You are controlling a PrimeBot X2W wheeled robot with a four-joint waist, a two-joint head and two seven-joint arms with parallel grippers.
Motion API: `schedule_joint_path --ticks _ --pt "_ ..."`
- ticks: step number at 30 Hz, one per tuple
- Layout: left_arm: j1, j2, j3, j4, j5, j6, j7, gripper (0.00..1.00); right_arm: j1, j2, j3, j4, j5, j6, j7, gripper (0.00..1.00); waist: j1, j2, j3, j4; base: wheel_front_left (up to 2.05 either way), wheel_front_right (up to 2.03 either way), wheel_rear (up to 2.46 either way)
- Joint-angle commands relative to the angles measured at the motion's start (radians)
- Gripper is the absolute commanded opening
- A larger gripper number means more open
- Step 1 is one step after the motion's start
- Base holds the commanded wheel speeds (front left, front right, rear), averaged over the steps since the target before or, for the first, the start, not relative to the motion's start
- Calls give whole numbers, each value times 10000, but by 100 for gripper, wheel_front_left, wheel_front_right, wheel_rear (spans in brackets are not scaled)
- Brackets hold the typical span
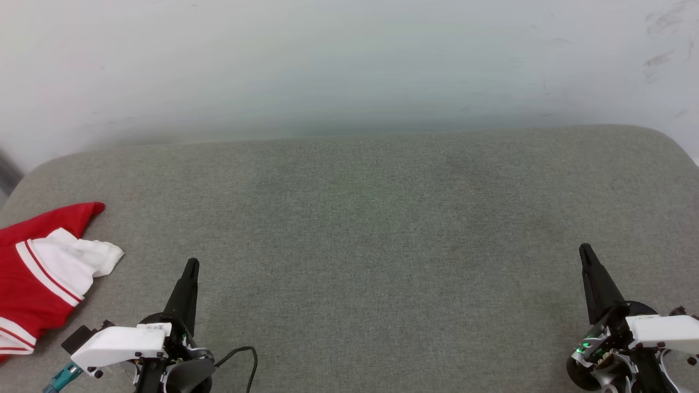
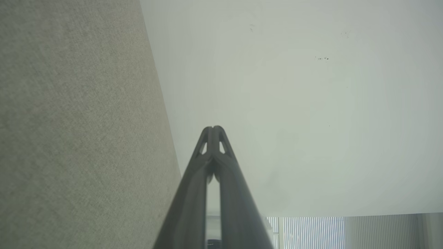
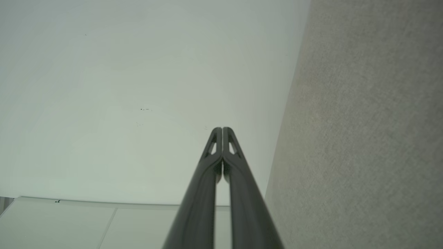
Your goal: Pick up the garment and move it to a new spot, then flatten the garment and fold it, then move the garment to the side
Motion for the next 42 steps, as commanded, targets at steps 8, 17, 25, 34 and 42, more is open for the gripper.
schedule_joint_path --ticks 8,17,25,34,42 --pt "-52 -25 26 -7 18 -28 23 0 -121 34 12 8 37 0 8 0 0 -1 0 0 0 0 0" --pt "-52 -25 21 -7 17 -28 22 0 -121 34 12 8 37 0 8 0 0 -1 0 0 0 0 0" --pt "-52 -25 21 -7 17 -28 22 0 -121 34 12 8 37 0 8 0 0 -1 0 0 0 0 0" --pt "113 -4 -370 -238 36 6 -262 100 265 4 165 -299 -117 0 -285 100 0 -1 -6 9 0 0 0" --pt "216 28 -743 -718 198 6 -650 100 473 -88 403 -782 -441 0 -609 100 0 -1 -35 29 0 0 0"
